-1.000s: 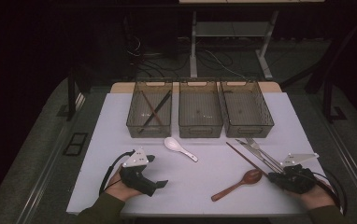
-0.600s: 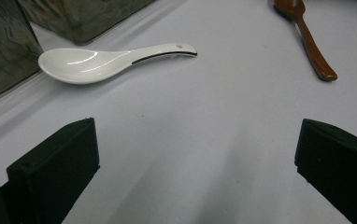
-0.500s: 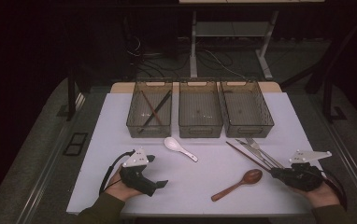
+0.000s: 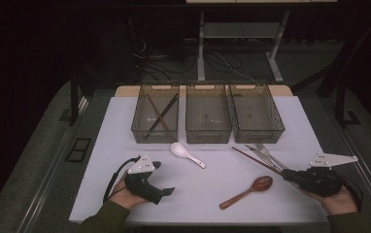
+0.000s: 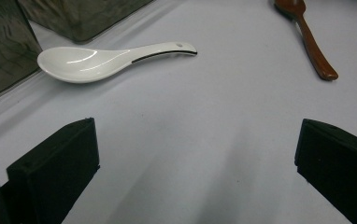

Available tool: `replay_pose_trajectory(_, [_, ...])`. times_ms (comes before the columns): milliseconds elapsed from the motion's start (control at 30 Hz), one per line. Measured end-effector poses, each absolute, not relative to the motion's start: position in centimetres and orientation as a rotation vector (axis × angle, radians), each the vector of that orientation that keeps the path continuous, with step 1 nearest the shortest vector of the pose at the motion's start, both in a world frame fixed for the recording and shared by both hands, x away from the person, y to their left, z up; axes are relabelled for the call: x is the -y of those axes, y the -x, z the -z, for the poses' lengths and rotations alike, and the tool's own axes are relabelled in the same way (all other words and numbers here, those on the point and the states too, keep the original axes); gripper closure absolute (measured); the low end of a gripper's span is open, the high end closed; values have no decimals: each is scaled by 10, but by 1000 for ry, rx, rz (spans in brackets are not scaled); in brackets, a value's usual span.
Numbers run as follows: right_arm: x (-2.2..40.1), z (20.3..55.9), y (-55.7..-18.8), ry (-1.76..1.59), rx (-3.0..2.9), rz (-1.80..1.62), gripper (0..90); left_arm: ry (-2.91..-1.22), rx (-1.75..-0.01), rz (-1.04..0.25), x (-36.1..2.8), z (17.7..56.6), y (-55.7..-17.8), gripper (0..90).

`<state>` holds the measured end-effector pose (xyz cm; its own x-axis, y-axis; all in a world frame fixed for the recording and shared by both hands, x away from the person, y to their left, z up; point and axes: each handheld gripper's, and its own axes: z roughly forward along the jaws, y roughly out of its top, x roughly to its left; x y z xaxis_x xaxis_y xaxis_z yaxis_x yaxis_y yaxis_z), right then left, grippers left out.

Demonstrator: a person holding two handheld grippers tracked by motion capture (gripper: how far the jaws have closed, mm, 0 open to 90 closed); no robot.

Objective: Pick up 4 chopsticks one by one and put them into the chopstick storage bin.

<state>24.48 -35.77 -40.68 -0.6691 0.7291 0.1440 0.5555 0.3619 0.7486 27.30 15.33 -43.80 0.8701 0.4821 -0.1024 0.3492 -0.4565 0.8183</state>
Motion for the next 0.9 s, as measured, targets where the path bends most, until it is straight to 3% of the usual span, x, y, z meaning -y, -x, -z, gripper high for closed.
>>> replay_pose_trajectory(900, [308, 383, -272, -967, -2469, -1318, 843, -2080, -610, -173, -152, 439, -273, 0])
